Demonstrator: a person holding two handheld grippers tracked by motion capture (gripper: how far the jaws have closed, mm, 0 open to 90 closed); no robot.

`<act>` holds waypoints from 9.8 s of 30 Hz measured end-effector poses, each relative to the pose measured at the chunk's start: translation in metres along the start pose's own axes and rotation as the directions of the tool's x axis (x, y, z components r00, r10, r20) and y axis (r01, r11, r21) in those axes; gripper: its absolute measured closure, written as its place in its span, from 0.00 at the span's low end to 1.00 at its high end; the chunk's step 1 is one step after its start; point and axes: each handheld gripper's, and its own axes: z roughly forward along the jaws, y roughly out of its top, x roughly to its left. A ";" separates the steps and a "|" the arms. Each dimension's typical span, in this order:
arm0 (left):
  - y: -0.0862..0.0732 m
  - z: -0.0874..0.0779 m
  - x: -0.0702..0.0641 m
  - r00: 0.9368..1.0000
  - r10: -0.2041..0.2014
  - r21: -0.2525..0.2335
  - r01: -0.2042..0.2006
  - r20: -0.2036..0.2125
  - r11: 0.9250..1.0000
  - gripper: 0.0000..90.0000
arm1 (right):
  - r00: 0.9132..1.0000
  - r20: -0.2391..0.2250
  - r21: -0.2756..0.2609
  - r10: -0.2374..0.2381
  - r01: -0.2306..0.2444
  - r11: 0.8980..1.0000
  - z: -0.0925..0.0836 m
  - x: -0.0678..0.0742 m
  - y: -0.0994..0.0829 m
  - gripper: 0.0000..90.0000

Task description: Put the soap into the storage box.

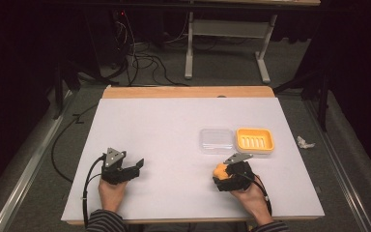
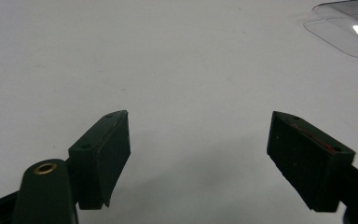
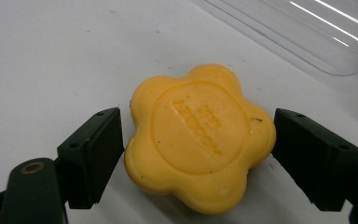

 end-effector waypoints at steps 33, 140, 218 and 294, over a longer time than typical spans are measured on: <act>0.000 0.001 0.000 1.000 -0.004 -0.001 0.003 -0.009 1.000 0.25 | 0.997 0.014 0.007 -0.072 0.072 0.997 -0.005 -0.003 0.002 0.31; -0.001 0.001 -0.001 1.000 0.007 -0.001 -0.007 -0.001 1.000 0.24 | 0.949 0.154 -0.119 0.275 -0.259 0.959 -0.032 -0.135 0.024 0.31; -0.001 0.003 0.000 1.000 0.007 0.011 -0.007 -0.022 1.000 0.25 | 0.928 0.169 -0.212 0.333 -0.296 0.931 -0.024 -0.134 0.011 0.17; -0.001 0.003 0.000 1.000 0.009 0.008 -0.008 -0.019 1.000 0.25 | 0.981 0.002 -0.295 0.194 -0.185 0.937 -0.030 -0.048 -0.007 0.22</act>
